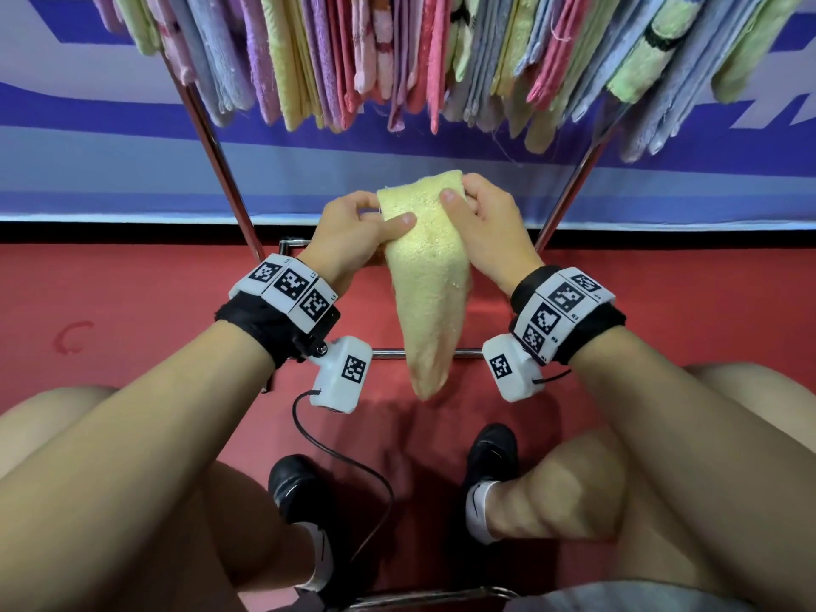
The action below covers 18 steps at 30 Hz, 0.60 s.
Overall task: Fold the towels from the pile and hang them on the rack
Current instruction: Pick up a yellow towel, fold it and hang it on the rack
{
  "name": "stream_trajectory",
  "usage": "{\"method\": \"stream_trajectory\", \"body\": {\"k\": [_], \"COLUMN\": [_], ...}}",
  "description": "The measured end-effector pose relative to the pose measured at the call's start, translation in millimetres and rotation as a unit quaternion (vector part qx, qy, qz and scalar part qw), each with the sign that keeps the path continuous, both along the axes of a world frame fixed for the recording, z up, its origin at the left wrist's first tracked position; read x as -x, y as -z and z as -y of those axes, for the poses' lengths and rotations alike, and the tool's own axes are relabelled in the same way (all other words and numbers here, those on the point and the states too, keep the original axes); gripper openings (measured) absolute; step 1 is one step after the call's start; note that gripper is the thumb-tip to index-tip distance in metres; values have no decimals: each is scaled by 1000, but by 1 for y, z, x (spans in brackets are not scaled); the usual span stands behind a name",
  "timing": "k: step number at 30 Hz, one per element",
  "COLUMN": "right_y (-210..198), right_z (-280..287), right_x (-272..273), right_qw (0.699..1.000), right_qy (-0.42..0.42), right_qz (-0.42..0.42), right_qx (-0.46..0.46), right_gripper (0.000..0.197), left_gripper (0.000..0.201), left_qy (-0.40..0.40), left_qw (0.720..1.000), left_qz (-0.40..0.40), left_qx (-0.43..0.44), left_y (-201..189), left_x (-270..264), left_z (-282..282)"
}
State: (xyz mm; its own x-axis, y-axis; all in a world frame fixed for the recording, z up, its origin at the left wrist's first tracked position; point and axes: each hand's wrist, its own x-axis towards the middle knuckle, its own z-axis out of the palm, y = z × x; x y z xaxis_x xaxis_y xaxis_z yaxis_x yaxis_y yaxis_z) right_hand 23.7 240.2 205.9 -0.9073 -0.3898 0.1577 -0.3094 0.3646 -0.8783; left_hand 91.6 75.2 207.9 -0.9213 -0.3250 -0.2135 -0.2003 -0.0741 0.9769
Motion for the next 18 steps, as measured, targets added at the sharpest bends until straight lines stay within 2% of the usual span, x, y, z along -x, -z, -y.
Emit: {"method": "stream_trajectory", "body": {"k": [2, 4, 5, 8, 10, 12, 13, 14, 16, 18], "right_y": [-1, 3, 6, 17, 15, 10, 6, 3, -7, -22], "right_z": [1, 3, 5, 10, 10, 8, 8, 9, 7, 1], "right_x": [-3, -15, -22, -26, -18, -11, -11, -11, -11, -8], "right_qw": [993, 957, 942, 946, 942, 938, 938, 939, 935, 934], "right_qy": [1, -53, -75, -45, -14, -21, -48, -89, -170, -202], "right_qz": [90, 234, 285, 294, 298, 314, 320, 318, 308, 292], "right_qx": [77, 161, 160, 127, 153, 146, 121, 90, 42, 22], "right_gripper": [32, 19, 22, 29, 26, 29, 32, 34, 24, 17], "left_gripper": [26, 20, 17, 20, 35, 45, 45, 42, 45, 49], "left_qy": [-14, -24, -31, -64, -103, -112, -62, 22, 184, 261], "left_qw": [1000, 999, 999, 998, 989, 973, 974, 977, 969, 956], "left_qz": [-8, -24, -25, 3, 33, 7, -16, -34, -33, -30], "left_qx": [-10, -24, -23, 23, 104, 200, 217, 211, 163, 133], "left_y": [-1, -2, -2, 2, 6, 3, 0, -4, -9, -15], "left_x": [1, 1, 1, 3, 7, 11, 13, 14, 13, 11], "left_z": [0, -2, -3, 0, 8, 14, 15, 16, 12, 7]}}
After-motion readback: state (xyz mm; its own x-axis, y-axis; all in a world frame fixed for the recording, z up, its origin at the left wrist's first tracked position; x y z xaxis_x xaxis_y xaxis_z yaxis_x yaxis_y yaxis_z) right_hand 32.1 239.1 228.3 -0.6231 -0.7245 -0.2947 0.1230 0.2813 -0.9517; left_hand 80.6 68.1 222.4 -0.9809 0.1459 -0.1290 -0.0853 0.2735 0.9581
